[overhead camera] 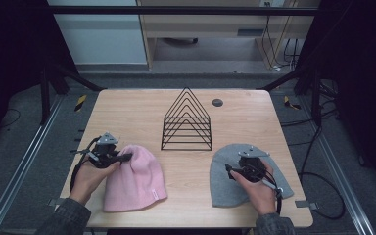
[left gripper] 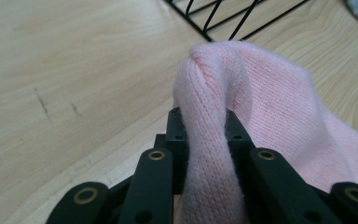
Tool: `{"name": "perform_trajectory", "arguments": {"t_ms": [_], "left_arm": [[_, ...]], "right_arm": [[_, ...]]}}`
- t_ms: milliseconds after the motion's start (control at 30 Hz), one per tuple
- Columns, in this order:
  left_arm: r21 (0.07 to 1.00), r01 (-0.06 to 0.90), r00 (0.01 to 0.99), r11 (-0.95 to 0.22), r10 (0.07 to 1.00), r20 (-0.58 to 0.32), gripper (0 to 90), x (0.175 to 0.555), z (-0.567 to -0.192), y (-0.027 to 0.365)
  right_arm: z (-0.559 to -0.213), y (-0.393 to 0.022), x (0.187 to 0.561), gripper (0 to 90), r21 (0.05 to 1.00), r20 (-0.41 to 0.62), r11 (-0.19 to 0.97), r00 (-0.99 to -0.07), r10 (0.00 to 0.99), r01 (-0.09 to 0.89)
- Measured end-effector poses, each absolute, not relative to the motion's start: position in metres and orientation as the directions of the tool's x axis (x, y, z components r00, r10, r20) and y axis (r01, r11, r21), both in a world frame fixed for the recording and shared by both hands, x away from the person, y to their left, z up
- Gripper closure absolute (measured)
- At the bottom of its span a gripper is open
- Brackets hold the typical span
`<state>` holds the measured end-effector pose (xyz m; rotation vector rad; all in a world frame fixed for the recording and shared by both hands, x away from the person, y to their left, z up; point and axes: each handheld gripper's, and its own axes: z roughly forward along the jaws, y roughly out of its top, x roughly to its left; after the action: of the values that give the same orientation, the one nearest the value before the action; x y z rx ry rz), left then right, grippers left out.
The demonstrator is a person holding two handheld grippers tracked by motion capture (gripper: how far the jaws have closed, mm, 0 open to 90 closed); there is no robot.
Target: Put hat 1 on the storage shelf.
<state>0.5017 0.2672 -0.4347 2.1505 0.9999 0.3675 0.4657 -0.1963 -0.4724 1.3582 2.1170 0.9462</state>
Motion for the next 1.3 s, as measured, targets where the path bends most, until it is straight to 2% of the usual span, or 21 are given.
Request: {"name": "perform_trajectory", "arguments": {"t_ms": [333,667,900,1300], "left_arm": [[0.786,0.423,0.698,-0.452,0.715,0.036,77.2,0.478,-0.395,0.256],[0.815,0.33,0.72,-0.476,0.686,0.108,77.4,0.468,-0.354,0.245],[0.85,0.254,0.721,-0.461,0.676,0.151,77.4,0.468,-0.314,0.25],[0.878,0.224,0.72,-0.422,0.679,0.143,77.2,0.488,-0.267,0.249]], "right_arm": [[-0.468,-0.192,0.462,29.8,0.777,-0.019,0.283,-0.428,0.903,0.562],[-0.445,-0.175,0.458,33.1,0.823,-0.053,0.309,-0.476,0.878,0.477],[-0.414,-0.151,0.453,35.1,0.843,-0.102,0.364,-0.547,0.831,0.395],[-0.371,-0.098,0.461,35.6,0.847,-0.129,0.437,-0.68,0.722,0.303]]}}
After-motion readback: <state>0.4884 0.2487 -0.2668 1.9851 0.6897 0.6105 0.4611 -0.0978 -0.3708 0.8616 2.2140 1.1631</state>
